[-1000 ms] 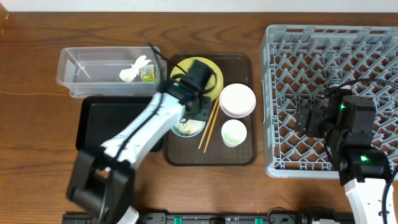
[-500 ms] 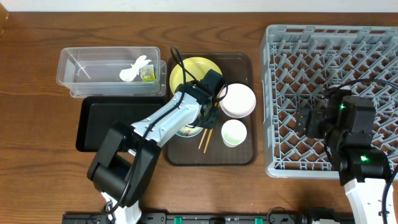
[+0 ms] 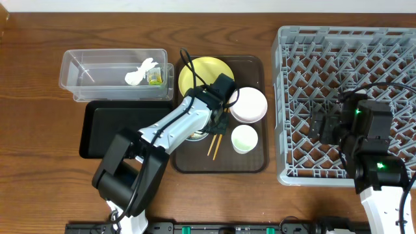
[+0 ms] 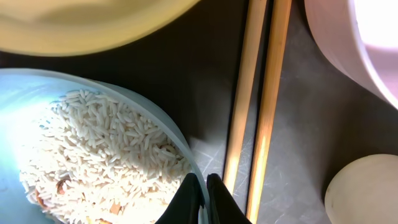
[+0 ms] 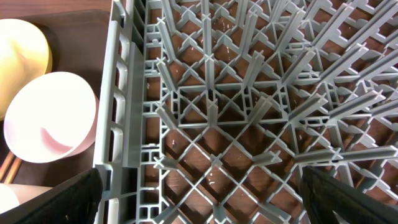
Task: Sort waste into correct bins and load items into the dishwasher rack
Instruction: 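Grasp the rim of the blue rice bowl with the left gripper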
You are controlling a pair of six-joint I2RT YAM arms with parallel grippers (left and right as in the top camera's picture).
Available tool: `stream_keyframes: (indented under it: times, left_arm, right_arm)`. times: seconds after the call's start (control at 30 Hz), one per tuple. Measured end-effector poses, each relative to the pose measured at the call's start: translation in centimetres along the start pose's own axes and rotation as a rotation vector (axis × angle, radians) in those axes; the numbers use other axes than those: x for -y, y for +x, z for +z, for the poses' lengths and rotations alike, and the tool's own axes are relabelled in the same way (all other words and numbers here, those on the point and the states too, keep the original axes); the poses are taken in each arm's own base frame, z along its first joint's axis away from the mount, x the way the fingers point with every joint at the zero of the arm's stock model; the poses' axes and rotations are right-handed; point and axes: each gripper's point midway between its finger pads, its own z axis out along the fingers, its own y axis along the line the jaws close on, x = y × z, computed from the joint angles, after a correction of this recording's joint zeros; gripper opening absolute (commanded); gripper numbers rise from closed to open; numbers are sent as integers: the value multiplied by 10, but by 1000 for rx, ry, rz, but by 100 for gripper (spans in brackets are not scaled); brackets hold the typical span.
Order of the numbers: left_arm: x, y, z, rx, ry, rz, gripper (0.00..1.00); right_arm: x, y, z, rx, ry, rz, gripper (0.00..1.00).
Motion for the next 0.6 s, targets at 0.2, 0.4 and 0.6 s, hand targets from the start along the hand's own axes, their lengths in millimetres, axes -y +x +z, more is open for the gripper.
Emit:
stream_keyframes:
  times: [0.2,0.4,0.6]
  left_arm:
    - [-4,13,-23,-25,-4,1,6]
    - [-15,9,-84,87,53,-41,6]
    - [-57,3,-118,139,136,-153,6]
  right_arm:
    - [0,0,0,0,0,0,99]
    - [0,0,0,0,0,0,99]
    - [0,0,0,0,0,0,99]
